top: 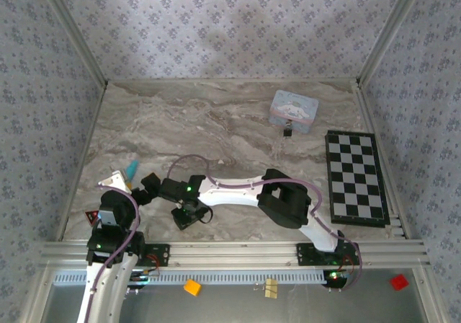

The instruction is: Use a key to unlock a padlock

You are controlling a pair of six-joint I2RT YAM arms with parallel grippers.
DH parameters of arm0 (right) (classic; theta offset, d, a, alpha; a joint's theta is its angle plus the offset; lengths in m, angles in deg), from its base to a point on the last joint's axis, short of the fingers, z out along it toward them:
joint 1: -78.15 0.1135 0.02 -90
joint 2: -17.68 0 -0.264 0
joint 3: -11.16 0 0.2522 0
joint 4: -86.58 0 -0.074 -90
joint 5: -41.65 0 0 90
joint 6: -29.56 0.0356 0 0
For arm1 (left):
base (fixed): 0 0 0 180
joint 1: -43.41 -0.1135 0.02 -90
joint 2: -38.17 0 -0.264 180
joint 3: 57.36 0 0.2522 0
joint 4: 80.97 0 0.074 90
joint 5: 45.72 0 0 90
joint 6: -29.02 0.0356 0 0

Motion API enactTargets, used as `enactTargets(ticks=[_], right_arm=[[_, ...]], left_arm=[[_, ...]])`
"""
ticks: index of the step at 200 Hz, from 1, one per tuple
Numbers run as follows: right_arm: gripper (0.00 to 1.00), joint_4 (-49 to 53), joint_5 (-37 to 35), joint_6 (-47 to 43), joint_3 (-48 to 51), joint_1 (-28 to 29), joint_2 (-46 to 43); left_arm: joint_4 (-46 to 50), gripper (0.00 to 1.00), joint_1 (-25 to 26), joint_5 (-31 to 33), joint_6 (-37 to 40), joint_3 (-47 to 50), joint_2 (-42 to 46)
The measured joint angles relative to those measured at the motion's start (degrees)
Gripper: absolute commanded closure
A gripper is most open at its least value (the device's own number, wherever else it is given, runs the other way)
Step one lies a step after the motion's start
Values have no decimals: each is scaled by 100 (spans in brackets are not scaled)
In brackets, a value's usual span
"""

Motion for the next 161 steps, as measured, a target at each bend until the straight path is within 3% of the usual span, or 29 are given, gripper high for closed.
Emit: enactTargets(ticks=[87,161], right_arm=[[67,-455,-693,350,949,-214,-629],[63,-1364,-181,472,1508,-544,-1021]], left_arm=[[0,0,0,0,0,0,0],[0,0,0,0,0,0,0]])
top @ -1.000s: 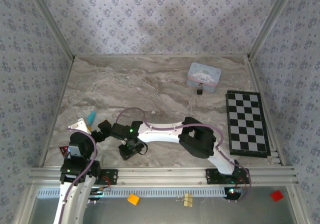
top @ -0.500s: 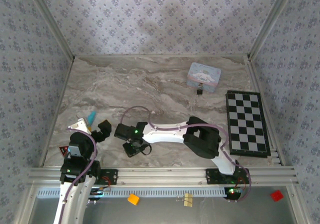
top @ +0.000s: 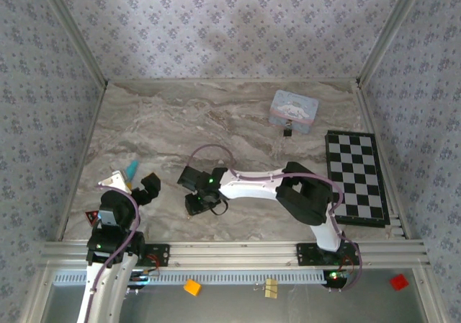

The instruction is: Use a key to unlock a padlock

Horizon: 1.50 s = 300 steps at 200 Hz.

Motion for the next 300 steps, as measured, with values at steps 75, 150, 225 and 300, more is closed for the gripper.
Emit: enactTargets(ticks=[75,150,225,300], right_arm=[[65,-44,256,-157,-424,35,269],[81,352,188,-278,-643,136,555],[100,-621,505,70,472,-151,-61],[100,-3814,533,1788,3329,-1718,-2870]], left_arm=[[0,0,0,0,-2,0,0],[0,0,0,0,0,0,0],[-94,0,0,-46,2,26,0],[-1853,0,48,-1668,-697,138,-1250]])
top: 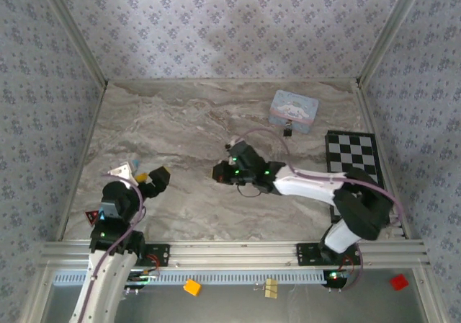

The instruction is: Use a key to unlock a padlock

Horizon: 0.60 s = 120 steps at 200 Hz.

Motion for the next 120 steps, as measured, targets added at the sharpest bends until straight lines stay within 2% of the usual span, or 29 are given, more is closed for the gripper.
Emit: enactTargets(ticks=[23,43,69,94,120], right_arm=[[100,-1069,-68,675,894,-494,-599],[100,-1733,-157,1198,1493,-793,-929],[100,-2356,-243,1652,1998,-907,-1320],[100,-2848,-240,1987,2299,-977,-1606],[100,-3263,-170,2275,2450,-1003,-1646]], left_arm=[[-872,0,442,-452,-363,-46,-911],[-1379,0,1270,-592,-446,-354,-1676],[-2109,0,2188,-610,-459,-935,-2555],[-2863,0,2664,-612,-542,-1335,-3287],[-3407,7,2990,-605,-616,-1628,-4131]])
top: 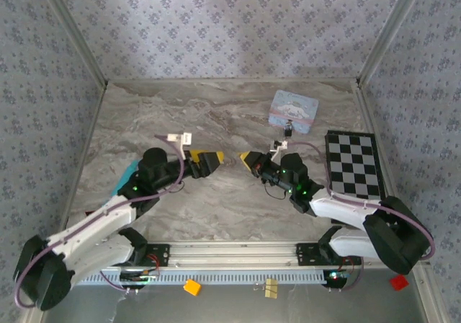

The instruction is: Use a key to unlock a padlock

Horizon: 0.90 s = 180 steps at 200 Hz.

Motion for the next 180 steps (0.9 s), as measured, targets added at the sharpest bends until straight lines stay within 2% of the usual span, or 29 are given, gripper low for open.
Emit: enactTargets(ticks=[49,89,180], right_arm=[[100,-431,136,293,52,140,0],[100,-581,170,361,52,232,0],[100,-734,195,420,50,374,181]], left_arm=[[-372,24,306,70,-35,-393,-890],[-389,39,308,129,20,-479,-970],[-341,66,332,122,90,-514,-1156]])
